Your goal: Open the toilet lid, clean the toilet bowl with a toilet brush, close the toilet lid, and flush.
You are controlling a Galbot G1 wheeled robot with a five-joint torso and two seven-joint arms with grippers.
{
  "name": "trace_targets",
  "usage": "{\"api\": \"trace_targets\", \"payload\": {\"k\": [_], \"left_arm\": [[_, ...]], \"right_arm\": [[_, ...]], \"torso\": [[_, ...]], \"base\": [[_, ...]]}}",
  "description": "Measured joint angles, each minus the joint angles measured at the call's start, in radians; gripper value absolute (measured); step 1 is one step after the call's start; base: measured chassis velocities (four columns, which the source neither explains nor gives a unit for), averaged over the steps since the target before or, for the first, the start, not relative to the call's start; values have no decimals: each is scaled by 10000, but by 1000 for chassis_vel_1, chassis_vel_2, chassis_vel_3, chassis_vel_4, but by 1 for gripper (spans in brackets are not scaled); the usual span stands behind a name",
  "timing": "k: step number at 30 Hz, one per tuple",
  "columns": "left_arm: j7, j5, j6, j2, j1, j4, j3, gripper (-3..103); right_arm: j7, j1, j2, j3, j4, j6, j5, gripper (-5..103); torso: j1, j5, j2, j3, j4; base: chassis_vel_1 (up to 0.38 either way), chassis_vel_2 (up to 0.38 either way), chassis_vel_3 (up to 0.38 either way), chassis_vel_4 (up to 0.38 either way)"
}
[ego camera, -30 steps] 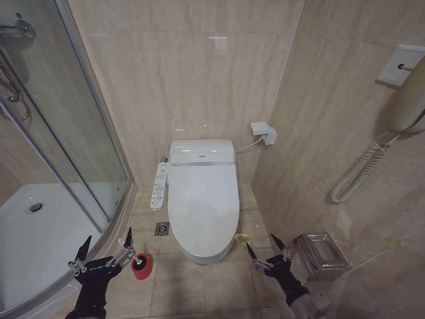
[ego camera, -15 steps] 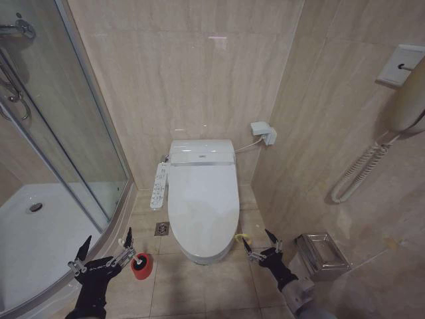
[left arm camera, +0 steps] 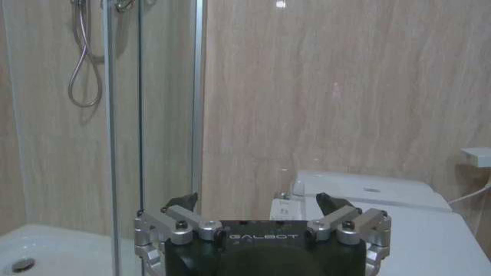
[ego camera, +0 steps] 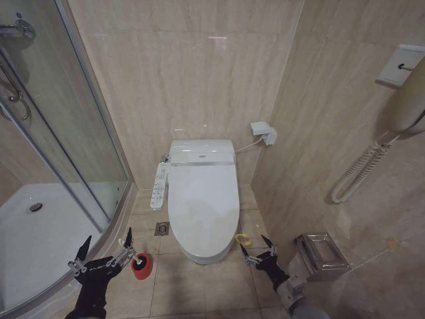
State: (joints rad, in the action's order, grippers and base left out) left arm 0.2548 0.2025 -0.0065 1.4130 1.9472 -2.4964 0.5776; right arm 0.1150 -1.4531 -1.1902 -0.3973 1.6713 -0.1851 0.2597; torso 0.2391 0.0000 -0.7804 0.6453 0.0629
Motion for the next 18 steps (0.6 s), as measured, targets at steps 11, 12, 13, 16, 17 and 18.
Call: {"api": "trace_targets", "payload": {"k": [11,12,13,16,17,18], "left_arm": [[0,0,0,1,0,0,1,100],[0,0,0,1,0,0,1,100],[0,0,0,0,0,0,1,100],[0,0,0,0,0,1,0,100],[0,0,0,0,0,1,0,100],[0,0,0,0,0,1,0,100]], "right_arm": [[-34,581,-166,286,-886,-84,-149,100],[-34,581,-166,286,-886,-84,-149,100],[-40,664,-217,341,-1026,-105,-205,100],[-48,900,-336,461,-1357,-153,-368,100],[-58,1006,-384,518,-1485,-163,-412,100],[-69,1112,-437,575,-1604,-170,-441,100]], "torso": [[0,-1,0,0,0],[0,-1,0,0,0],[0,-1,0,0,1],[0,-1,0,0,0],[0,-1,0,0,0],[0,-1,0,0,0]], "base": [[0,0,0,0],[0,0,0,0],[0,0,0,0],[0,0,0,0],[0,0,0,0],[0,0,0,0]]}}
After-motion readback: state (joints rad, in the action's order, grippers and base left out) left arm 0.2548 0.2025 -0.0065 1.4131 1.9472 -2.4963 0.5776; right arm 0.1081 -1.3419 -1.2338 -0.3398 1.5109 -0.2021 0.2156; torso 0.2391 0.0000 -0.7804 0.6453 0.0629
